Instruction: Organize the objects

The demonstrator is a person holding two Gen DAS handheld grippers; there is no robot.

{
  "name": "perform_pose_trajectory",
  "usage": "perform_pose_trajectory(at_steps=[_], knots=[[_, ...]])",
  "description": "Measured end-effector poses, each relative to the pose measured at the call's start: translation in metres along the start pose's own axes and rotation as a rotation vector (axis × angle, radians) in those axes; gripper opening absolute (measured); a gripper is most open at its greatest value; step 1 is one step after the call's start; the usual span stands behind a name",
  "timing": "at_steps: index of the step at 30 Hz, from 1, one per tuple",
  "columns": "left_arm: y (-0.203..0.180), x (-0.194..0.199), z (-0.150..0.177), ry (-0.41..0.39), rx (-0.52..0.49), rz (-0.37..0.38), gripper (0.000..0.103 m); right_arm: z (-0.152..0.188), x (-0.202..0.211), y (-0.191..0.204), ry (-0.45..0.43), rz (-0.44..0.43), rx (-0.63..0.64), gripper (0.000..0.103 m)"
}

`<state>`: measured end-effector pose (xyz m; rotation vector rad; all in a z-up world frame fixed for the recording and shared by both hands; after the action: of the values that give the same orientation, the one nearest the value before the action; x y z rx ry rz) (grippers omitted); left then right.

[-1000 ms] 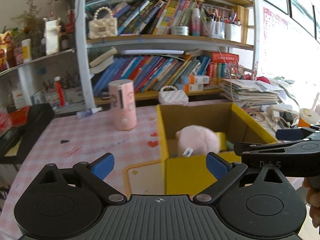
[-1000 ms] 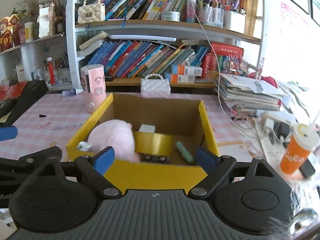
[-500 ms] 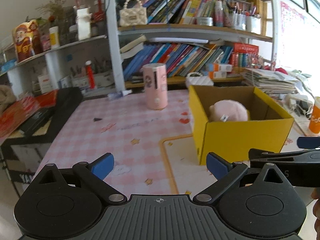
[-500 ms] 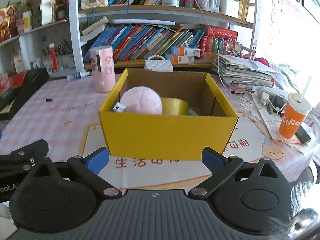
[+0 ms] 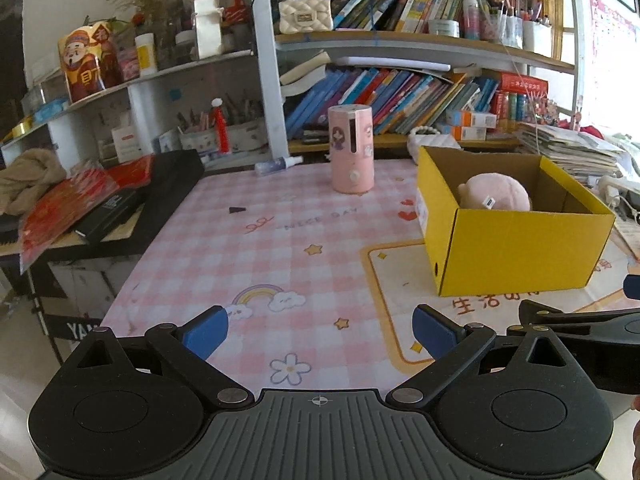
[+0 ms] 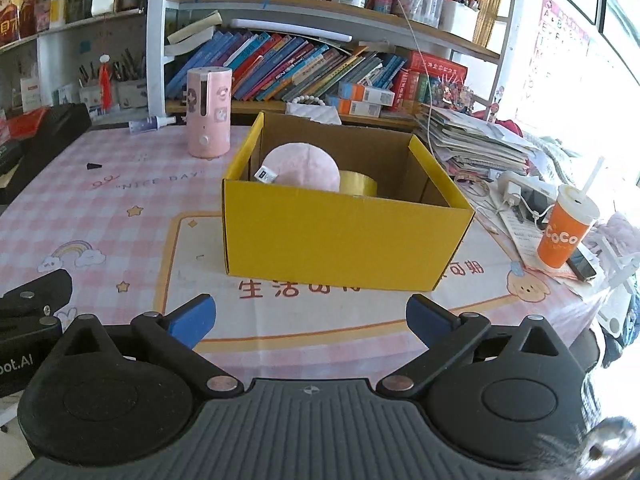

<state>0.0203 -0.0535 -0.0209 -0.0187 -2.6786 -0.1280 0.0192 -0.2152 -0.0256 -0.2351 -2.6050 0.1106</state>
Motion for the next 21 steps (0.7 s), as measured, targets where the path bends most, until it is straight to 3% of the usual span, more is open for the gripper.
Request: perform_pose_trajectory(at_steps=[21], knots=[[0.0063,0.0056,0.0089,0.046,0.022,0.0,0.1,0.0094,0.0087,0.0065,0.039,0.021,0.003,0.103]])
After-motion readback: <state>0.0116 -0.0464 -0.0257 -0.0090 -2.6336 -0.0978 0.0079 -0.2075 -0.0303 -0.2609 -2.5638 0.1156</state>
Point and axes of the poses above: each gripper's, at about its wrist camera, not at the fingertips, and x roughly against the way its jaws point, y to its left, z to its underside, the point moved 5 cm from there along -x, roughly the way its jaws point, and after that the axes turned 8 degrees about -y, right-handed, at the moved point
